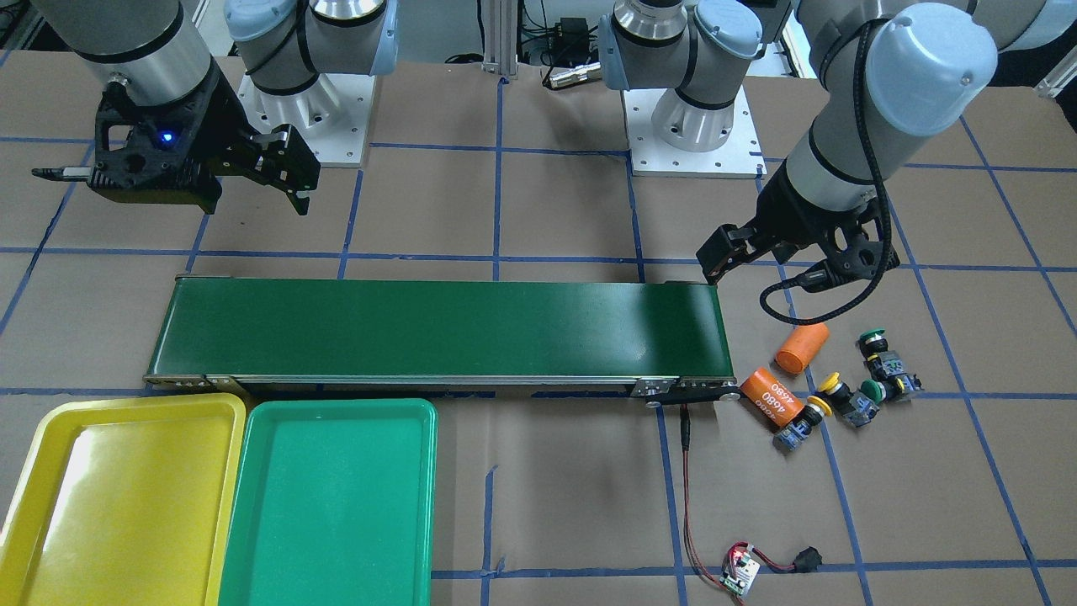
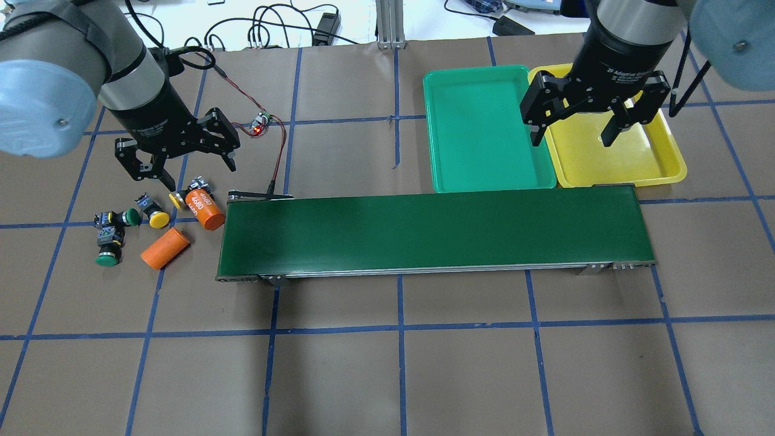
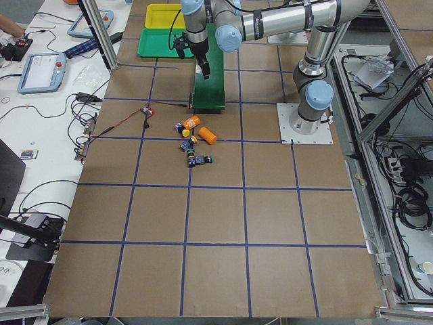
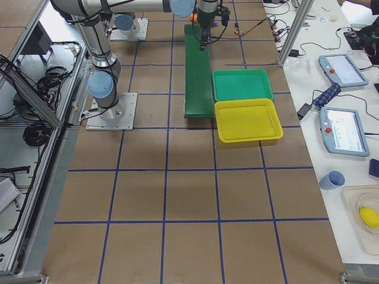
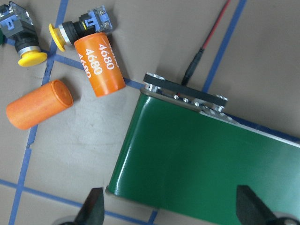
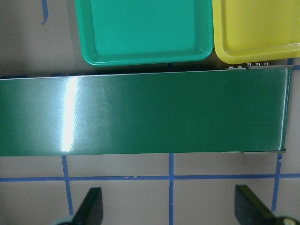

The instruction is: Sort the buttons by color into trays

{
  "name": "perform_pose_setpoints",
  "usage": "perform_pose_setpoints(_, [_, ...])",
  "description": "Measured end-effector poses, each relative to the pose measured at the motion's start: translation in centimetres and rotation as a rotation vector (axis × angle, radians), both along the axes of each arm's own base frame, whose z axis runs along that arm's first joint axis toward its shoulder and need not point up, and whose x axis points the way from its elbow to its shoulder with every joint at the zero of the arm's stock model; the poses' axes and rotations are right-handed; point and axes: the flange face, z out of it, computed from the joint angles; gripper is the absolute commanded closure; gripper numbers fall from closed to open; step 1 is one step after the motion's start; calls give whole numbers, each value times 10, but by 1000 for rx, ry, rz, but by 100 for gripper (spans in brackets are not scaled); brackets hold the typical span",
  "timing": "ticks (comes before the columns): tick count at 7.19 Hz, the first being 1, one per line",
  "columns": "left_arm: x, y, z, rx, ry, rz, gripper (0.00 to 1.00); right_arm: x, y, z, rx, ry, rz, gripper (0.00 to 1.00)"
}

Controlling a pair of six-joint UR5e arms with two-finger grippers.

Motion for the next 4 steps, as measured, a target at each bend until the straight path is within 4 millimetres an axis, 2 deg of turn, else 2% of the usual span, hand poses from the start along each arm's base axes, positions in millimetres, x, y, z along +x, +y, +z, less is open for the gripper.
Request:
perform_pose_setpoints(1, [0,-3,3,10,1,0,0,0,0,0,0,0,0,0])
perform_pose_setpoints(2, [3,-9,-7,24,4,0,0,0,0,0,0,0,1,0])
perform_pose_setpoints(3, [14,-17,-25,38,9,15,0,0,0,0,0,0,1,0])
perform_pose_setpoints(4, [41,-26,-48,59,17,65,0,1,0,0,0,-1,1,0])
